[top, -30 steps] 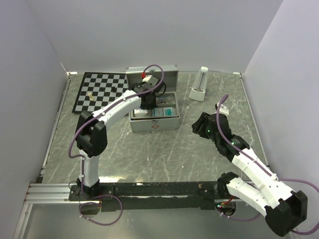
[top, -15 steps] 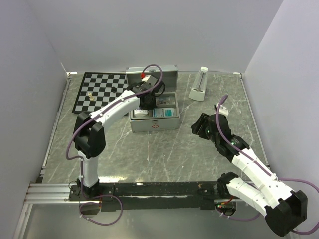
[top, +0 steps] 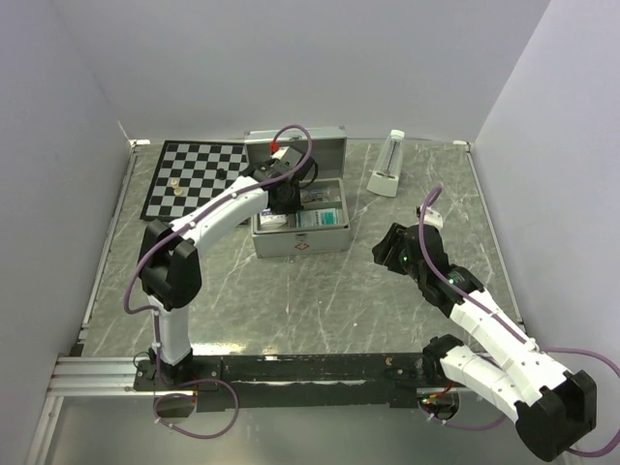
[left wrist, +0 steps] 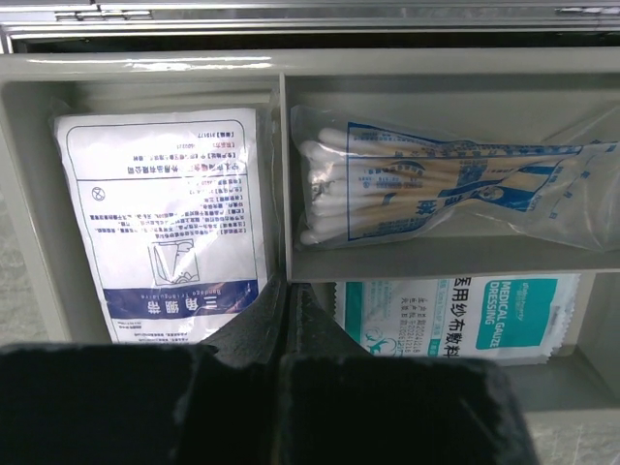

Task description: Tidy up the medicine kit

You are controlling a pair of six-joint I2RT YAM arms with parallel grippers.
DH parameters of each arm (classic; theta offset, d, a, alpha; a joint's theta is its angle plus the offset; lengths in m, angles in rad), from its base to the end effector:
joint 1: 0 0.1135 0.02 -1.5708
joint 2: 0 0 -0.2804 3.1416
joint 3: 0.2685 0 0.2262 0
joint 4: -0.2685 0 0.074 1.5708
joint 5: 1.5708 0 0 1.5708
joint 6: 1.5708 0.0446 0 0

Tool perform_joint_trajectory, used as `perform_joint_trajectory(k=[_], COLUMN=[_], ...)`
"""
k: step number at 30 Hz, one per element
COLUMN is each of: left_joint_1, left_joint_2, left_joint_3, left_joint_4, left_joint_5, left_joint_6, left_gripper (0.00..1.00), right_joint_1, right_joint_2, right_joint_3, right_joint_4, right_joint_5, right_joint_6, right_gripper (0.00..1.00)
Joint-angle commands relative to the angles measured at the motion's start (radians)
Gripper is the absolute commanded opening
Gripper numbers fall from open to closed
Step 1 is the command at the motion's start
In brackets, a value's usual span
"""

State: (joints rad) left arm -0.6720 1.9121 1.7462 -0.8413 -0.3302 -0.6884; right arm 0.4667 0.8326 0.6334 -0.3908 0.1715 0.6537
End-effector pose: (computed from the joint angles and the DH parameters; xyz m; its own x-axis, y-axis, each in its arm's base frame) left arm 0.3228 -0.2383 0.3027 -0.7989 -0.1324 -0.5867 -0.0701 0.9893 -0.1277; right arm 0.1418 0.0629 0.2710 -0.5870 0.3752 -0.7174 0.0508 0.9014 0.4299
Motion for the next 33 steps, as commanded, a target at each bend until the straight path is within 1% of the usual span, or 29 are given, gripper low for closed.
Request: perform_joint_trajectory(k=[1,9,22,23,25,27,28,29,31,33], left_joint_1=[0.009,0.017,0.018,0.020,0.019,0.018,0.020,0.020,0.022,0.025], left_joint_2=[-0.021,0.001,0.068,0.062,0.042,0.021,0.016,0.010,0.004,0.016], left_joint_3=[-0.013,-0.014,0.027,0.024,0.013,0.009,0.009,0.006,-0.001,0.004], left_joint_4=[-0.001,-0.004,0.002,0.007,0.021,0.028,0.031,0.036,0.051,0.045], left_joint_5=[0.001,-0.046,-0.029,-0.026,-0.020,-0.018,-0.018,-0.020,-0.026,-0.015], left_joint_6=[0.001,0.020,0.033,0.032,0.038,0.038,0.041,0.044,0.052,0.058], left_gripper=[0.01,0.01,0.01,0.04,0.14,0.18,0.18,0.14,0.01,0.01], right_joint_1=[-0.003,-0.003,-0.003,-0.005,-0.005,-0.005,-0.003,-0.003,-0.003,-0.003], right_joint_2=[-0.026,-0.021,-0.029,-0.030,-0.030,-0.032,-0.029,-0.029,-0.027,-0.027], right_joint_3=[-0.006,-0.015,-0.018,-0.018,-0.015,-0.015,-0.015,-0.015,-0.015,-0.017], right_joint_4=[0.010,0.021,0.015,0.013,0.015,0.015,0.017,0.018,0.020,0.018], right_joint_5=[0.010,0.005,-0.001,0.000,0.000,0.000,0.000,-0.001,-0.004,-0.006], right_joint_6=[0.004,0.006,0.004,0.003,0.001,0.001,0.001,0.001,0.003,0.004], right_gripper=[0.60,0.60,0.60,0.60,0.60,0.60,0.60,0.60,0.61,0.60])
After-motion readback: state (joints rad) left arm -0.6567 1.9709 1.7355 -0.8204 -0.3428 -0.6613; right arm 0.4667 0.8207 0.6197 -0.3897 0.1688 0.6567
